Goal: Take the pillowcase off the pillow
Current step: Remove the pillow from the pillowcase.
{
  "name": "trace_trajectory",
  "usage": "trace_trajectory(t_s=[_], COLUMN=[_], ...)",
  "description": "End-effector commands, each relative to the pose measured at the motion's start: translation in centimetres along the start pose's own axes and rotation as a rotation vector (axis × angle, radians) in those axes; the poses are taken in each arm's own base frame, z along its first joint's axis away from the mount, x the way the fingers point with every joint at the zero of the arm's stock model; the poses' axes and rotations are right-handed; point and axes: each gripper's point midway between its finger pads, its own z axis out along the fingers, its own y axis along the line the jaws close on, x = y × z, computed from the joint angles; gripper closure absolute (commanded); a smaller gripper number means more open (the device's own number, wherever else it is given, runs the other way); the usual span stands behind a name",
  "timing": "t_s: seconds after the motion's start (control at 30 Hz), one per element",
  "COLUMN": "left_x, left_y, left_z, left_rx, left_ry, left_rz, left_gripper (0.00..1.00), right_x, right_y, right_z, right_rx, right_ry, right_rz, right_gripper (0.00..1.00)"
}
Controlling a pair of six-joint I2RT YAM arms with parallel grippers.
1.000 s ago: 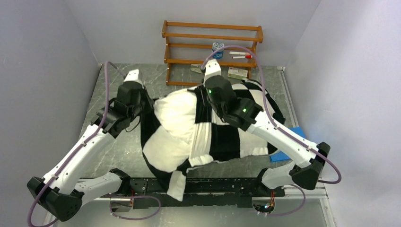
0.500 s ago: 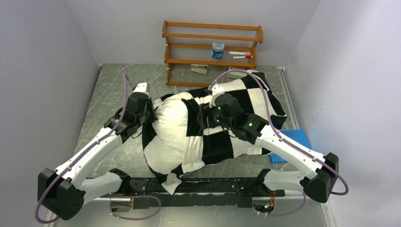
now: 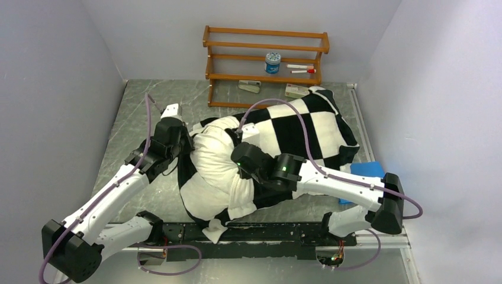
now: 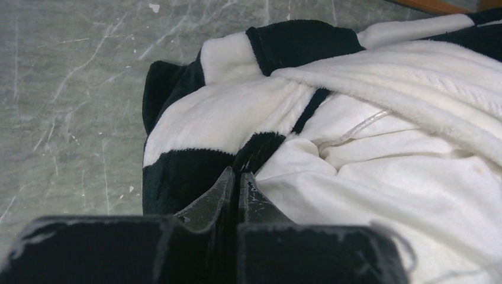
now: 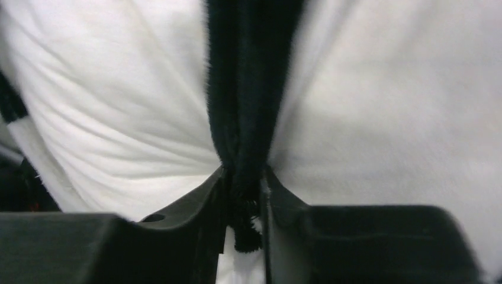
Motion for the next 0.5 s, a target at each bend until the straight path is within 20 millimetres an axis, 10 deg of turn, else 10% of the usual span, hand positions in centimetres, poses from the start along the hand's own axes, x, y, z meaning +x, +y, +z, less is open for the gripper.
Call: trace_trajectory(t_s=[0.0, 0.17, 0.33, 0.47], left_x=[2.3, 1.1, 0.3, 0.3], left_y=[4.5, 6.3, 4.6, 3.5], left_z=[-0.8, -0.5, 0.2, -1.7], left_rx=[-0.217, -0.26, -0.135, -0.089], left_ry=[0.1, 0.088, 0.13, 0.18], left_rz=[0.04, 0.029, 0.032, 0.011], left_gripper=[0.95, 0.95, 0.95, 0.54], right_x=[1.2, 0.7, 2.2, 3.7], right_y=[-7.8, -10.9, -3.7, -3.8], right_z=[-2.6, -3.6, -1.7, -0.1], right_rx=[0.315, 0.149, -0.242, -0.179], right_ry=[-0.061, -0.094, 0.006, 0.042], right_rz=[0.026, 0.148, 0.255, 0.258], right_gripper=[0.83, 1.0, 1.0, 1.0])
